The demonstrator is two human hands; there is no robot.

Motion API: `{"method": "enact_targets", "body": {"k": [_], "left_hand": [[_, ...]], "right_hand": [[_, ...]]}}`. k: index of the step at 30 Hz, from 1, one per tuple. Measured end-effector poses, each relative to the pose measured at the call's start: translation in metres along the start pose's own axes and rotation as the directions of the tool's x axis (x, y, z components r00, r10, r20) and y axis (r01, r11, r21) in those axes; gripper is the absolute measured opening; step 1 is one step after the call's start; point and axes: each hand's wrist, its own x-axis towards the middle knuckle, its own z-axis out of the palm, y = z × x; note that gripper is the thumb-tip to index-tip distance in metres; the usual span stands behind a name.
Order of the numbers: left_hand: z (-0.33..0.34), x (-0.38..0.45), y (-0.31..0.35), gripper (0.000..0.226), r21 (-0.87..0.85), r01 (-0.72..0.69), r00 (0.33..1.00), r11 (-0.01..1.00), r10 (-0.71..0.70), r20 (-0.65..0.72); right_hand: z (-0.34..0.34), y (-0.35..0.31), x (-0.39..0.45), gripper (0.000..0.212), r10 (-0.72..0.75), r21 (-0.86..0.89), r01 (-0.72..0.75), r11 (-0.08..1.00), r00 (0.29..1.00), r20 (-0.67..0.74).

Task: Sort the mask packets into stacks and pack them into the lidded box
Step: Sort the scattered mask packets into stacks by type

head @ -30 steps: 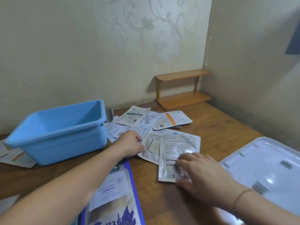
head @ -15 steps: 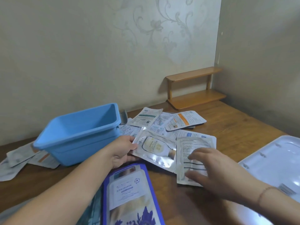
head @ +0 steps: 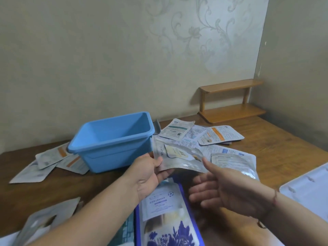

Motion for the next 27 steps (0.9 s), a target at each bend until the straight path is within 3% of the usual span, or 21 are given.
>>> {"method": "enact_targets", "body": {"k": [3, 6, 8, 11, 13, 16, 21, 24, 27], "left_hand": [[-0.005, -0.013, -0.008, 0.030, 0.041, 0.029, 0.997, 0.999, -0.031, 0.066], [-0.009, -0.024, -0.018, 0.040, 0.202, 0.023, 0.992, 0.979, -0.048, 0.120], [-0.014, -0.031, -0.018, 0.040, 0.245, 0.033, 0.980, 0.969, -0.080, 0.184], [-0.024, -0.037, -0.007, 0.025, 0.175, 0.068, 0.961, 0.982, -0.112, 0.253], [-0.036, -0.037, 0.002, 0.029, 0.154, 0.061, 0.964, 0.986, -0.099, 0.249], [-0.054, -0.044, 0.017, 0.036, 0.367, -0.007, 0.957, 0.930, -0.101, 0.272], [-0.109, -0.071, 0.047, 0.012, 0.525, -0.080, 0.982, 0.847, -0.024, 0.187], [-0.157, -0.096, 0.066, 0.019, 0.557, -0.081, 0.993, 0.827, 0.018, 0.119], [-0.207, -0.123, 0.074, 0.025, 0.631, -0.056, 0.995, 0.774, 0.095, -0.028]], "right_hand": [[0.010, 0.001, 0.011, 0.037, -0.130, 0.316, 0.146, 0.938, 0.989, -0.073], [0.014, 0.002, 0.022, 0.026, -0.202, 0.403, 0.267, 0.875, 0.960, -0.196], [0.013, 0.003, 0.025, 0.028, -0.229, 0.372, 0.307, 0.876, 0.943, -0.240], [0.011, 0.003, 0.018, 0.032, -0.281, 0.278, 0.339, 0.899, 0.933, -0.226], [0.012, 0.002, 0.012, 0.031, -0.307, 0.203, 0.335, 0.920, 0.938, -0.158], [0.024, -0.001, 0.003, 0.032, -0.305, 0.110, 0.302, 0.947, 0.952, 0.016], [0.083, -0.010, -0.003, 0.024, -0.313, -0.077, 0.323, 0.943, 0.943, 0.114], [0.131, -0.005, 0.003, 0.022, -0.363, -0.197, 0.388, 0.900, 0.919, 0.152], [0.183, 0.006, 0.016, 0.027, -0.386, -0.173, 0.428, 0.887, 0.893, 0.233]]}}
